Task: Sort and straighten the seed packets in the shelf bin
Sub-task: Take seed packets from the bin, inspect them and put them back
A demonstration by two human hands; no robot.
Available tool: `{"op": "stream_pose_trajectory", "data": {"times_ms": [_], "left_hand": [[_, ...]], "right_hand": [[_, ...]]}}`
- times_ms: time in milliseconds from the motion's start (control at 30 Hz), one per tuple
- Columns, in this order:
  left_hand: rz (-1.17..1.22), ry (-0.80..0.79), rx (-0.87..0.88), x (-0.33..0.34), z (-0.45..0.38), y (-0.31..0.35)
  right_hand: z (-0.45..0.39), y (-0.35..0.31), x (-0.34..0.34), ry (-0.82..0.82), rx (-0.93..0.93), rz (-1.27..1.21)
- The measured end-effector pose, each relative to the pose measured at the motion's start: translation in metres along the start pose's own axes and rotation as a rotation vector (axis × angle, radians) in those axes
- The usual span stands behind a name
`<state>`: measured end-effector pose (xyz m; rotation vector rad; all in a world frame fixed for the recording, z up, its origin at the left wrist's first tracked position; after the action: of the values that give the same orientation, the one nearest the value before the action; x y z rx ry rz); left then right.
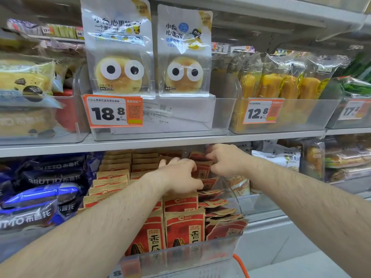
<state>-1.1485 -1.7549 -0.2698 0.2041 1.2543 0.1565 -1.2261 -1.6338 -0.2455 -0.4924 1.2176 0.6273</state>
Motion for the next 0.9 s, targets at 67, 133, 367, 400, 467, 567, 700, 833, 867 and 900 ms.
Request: {"op": "stream_pose_trajectory", "data": {"times_ms": [67,133,367,400,467,567,700,833,867,900], "left_hand": [[0.015,-0.033,-0.016,0.001,0.0,-0.001],[0.001,-0.051,-0.018,0.001,0.004,0.0],[0.064,0.113,-0.075,-0.012,0.005,-0.021],[0.064,0.083,-0.111,-0.011,0.001,-0.029],[0.099,0.009,-0.157,-0.009,-0.008,-0.044],[0.161,-0.034,-0.171,-0.008,-0.017,-0.049],[0.199,-0.075,-0.206,-0.01,-0.018,-0.039],[0.244,-0.068,-0.237,-0.011,-0.02,-0.042],[0.248,-0.068,-0.242,-0.011,-0.019,-0.042],[0.244,-0.069,-0.246,-0.011,-0.017,-0.042]], "right_hand": [[0.01,-0.002,0.002,0.057,-0.022,0.084],[0.021,-0.008,0.01,0.095,-0.057,0.122],[0.06,-0.012,0.006,0.326,-0.024,0.073],[0.064,-0.014,0.005,0.34,-0.017,0.057],[0.07,-0.019,0.005,0.349,-0.023,0.019],[0.075,-0.024,0.004,0.394,-0.038,-0.014],[0.086,-0.032,-0.006,0.6,-0.077,-0.02],[0.108,-0.034,-0.021,0.916,-0.055,-0.05],[0.112,-0.034,-0.025,0.941,-0.04,-0.076],[0.115,-0.032,-0.027,0.947,-0.024,-0.107]]}}
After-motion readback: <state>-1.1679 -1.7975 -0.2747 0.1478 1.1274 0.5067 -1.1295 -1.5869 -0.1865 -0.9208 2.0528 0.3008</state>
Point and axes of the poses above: each hand's wrist, its own z-axis away from the middle knuckle, its own x-axis out of the palm, y = z × x, the point moved 5 cm from there along -z, towards the middle knuckle, and after that the axes turned 12 degrees about -y, right-handed, at the moved point
